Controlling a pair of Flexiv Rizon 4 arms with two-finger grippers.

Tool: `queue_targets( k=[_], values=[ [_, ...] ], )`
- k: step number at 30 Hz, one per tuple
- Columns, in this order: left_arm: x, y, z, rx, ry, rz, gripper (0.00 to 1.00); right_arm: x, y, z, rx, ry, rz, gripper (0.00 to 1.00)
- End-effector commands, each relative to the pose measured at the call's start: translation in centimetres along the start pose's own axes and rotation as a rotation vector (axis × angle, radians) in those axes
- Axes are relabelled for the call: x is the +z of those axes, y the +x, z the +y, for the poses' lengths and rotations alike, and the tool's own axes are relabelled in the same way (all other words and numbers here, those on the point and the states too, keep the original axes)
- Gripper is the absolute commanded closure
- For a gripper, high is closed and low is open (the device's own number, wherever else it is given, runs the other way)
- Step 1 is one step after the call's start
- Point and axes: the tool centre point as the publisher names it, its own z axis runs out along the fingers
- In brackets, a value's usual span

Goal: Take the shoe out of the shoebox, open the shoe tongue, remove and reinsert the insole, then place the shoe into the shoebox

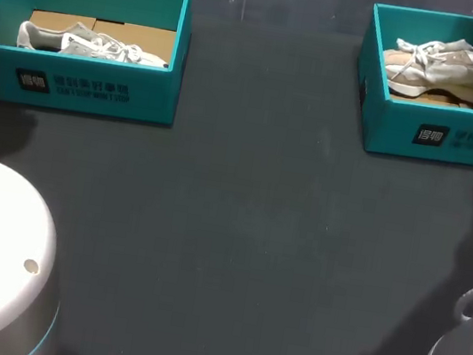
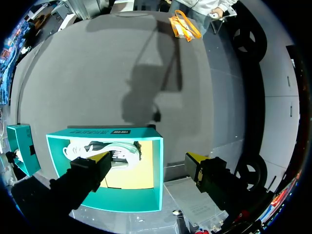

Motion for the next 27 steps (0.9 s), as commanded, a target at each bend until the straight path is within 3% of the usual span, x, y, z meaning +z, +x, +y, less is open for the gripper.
queue_targets(
  k=[1, 27],
  values=[
    [0.0, 0.0, 0.0, 0.001, 0.0, 0.002, 0.0, -0.4, 0.4, 0.2, 0.003, 0.004, -0.006, 1.0],
    [0.0, 0.0, 0.0, 0.001, 0.0, 0.002, 0.0, -6.0, -3.5, -0.7, 0.047, -0.056, -0.117, 1.0]
  ],
)
